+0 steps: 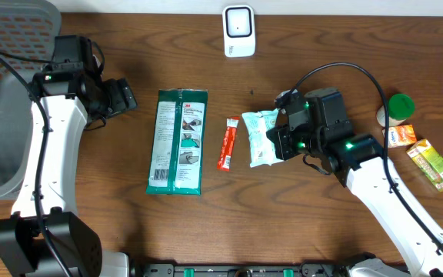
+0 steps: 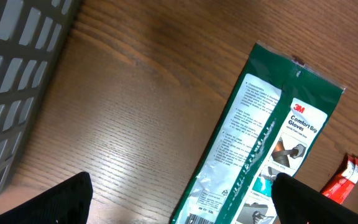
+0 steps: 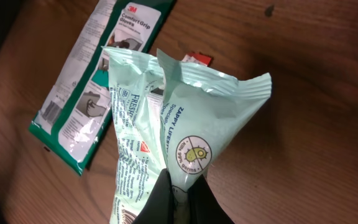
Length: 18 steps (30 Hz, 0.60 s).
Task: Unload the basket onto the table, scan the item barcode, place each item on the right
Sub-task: 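Lift the wipes pouch and carry it up to the scanner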
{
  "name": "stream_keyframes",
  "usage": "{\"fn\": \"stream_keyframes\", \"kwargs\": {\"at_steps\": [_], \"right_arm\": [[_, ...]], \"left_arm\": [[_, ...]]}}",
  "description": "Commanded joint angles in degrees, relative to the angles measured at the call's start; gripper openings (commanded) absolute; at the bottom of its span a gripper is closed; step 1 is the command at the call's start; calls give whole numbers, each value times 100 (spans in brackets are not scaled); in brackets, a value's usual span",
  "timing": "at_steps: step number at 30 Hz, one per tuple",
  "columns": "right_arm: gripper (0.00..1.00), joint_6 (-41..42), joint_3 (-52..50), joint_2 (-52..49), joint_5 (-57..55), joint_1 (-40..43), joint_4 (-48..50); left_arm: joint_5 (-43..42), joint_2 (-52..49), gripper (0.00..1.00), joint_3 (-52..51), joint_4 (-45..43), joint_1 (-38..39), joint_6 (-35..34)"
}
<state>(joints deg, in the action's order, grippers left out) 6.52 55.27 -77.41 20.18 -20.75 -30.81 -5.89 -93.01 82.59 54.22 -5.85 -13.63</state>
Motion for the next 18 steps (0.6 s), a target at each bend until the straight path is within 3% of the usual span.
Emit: {"fn": "stream_keyframes", "kwargs": {"at_steps": [1, 10, 18], "right_arm": [[1, -315, 13, 79, 107, 20, -48], [1, -494, 809, 79, -297, 20, -1032], [1, -796, 2785, -179, -870, 20, -2404]], "left_arm": [[9, -22, 92, 15, 33, -24, 33], [9, -22, 92, 15, 33, -24, 33], [9, -22, 92, 15, 35, -24, 33]]}}
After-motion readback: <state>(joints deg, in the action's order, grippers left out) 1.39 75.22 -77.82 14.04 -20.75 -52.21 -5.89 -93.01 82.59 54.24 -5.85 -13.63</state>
